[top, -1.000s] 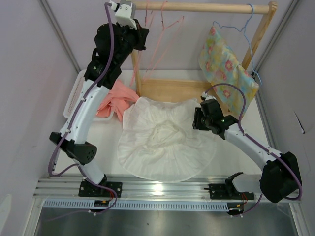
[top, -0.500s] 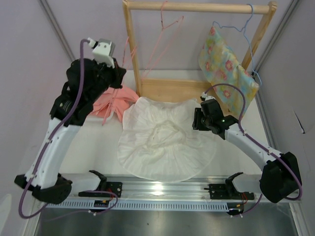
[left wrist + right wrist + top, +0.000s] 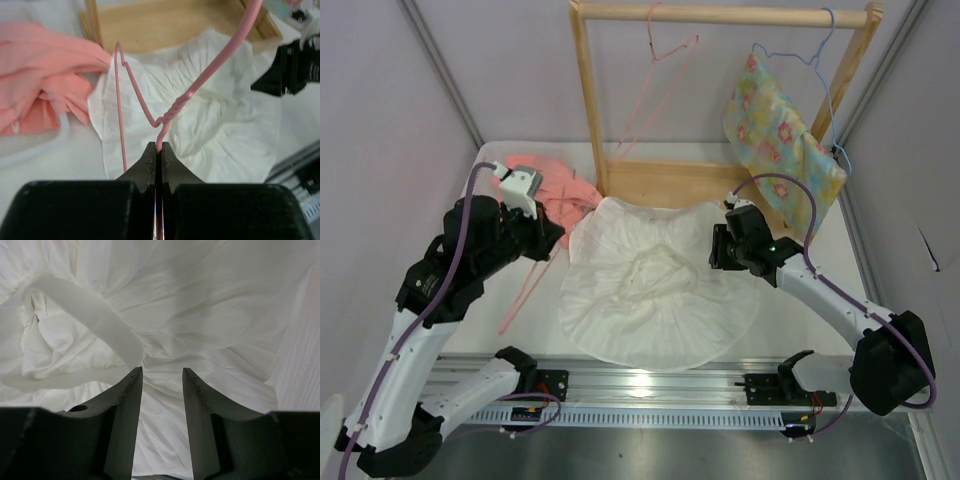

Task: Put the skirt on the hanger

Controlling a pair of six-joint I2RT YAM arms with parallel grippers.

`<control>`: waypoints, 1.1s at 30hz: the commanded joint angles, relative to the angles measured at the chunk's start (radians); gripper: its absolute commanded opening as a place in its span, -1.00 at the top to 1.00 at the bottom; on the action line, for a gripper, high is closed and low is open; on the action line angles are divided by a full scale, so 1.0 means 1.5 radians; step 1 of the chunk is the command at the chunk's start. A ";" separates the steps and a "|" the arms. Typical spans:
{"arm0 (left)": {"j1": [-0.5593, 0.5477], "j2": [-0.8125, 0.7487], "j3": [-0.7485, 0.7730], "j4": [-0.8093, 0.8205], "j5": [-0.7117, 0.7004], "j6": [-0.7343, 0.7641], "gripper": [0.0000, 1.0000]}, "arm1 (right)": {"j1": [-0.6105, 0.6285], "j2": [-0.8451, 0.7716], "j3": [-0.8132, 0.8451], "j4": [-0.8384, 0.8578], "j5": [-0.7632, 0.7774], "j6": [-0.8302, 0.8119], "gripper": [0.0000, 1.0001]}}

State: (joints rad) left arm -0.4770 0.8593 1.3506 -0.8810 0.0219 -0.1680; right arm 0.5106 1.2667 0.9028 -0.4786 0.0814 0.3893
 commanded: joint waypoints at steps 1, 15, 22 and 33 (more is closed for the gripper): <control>0.004 -0.021 -0.044 -0.033 0.105 -0.044 1.00 | 0.023 -0.022 -0.026 0.021 -0.002 0.012 0.12; -0.036 -0.095 -0.245 0.097 0.339 -0.105 1.00 | 0.091 0.036 -0.059 0.120 0.003 0.044 0.11; -0.107 0.005 -0.241 0.193 0.261 -0.124 1.00 | 0.091 0.093 -0.034 0.131 0.011 0.044 0.12; -0.118 0.117 -0.264 0.328 0.241 -0.116 1.00 | 0.098 0.113 -0.011 0.131 0.025 0.051 0.80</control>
State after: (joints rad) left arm -0.6437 1.0119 0.9604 -0.5224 0.3771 -0.3405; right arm 0.6495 1.4494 0.8375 -0.3038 0.0925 0.4572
